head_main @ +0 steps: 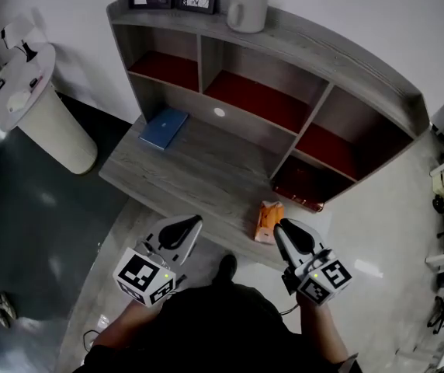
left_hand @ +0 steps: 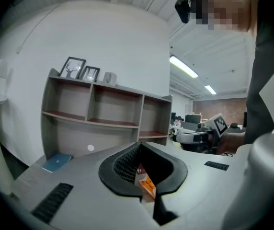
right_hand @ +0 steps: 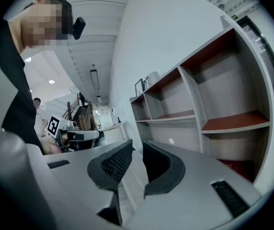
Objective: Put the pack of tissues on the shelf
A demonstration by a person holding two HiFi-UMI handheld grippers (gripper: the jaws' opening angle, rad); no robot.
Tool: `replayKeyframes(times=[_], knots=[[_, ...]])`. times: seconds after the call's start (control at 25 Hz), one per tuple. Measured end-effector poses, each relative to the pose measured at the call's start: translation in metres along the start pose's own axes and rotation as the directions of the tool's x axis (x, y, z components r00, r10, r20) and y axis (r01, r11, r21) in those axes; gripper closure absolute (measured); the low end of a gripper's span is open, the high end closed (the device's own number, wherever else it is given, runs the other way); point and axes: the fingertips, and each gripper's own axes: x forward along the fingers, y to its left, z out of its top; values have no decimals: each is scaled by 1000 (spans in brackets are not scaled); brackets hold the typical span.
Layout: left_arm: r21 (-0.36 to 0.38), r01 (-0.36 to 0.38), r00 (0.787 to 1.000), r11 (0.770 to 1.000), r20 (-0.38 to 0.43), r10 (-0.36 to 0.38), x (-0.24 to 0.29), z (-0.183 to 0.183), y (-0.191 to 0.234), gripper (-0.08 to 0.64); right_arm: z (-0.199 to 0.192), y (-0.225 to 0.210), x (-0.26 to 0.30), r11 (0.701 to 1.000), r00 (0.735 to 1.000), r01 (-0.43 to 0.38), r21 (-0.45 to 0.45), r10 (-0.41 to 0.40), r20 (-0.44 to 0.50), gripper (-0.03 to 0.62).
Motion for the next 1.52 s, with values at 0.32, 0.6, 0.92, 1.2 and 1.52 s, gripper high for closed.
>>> replayKeyframes(times=[0.32, 0.6, 0.92, 1.2, 1.52], knots=[[-10, 11, 1000, 1000, -11, -11, 59, 13, 29, 546, -8, -42, 32, 999, 998, -28, -28, 26, -65, 501], [-16, 111, 992, 994, -56, -112, 94, 1, 43, 546, -44, -72, 38, 991, 986, 48, -126, -67, -152, 410], [-41, 197, 974, 980, -108, -200, 126, -23, 46, 546, -112, -106, 31, 983, 946, 138, -122, -167, -278, 383], [-66, 229, 965, 971, -112, -236, 146, -36, 40, 546, -169, -127, 21, 968, 915, 190, -164, -235, -328, 373], [-77, 258, 954, 963, -138, -266, 160, -51, 34, 546, -225, -147, 18, 966, 868, 221, -131, -256, -425, 368]])
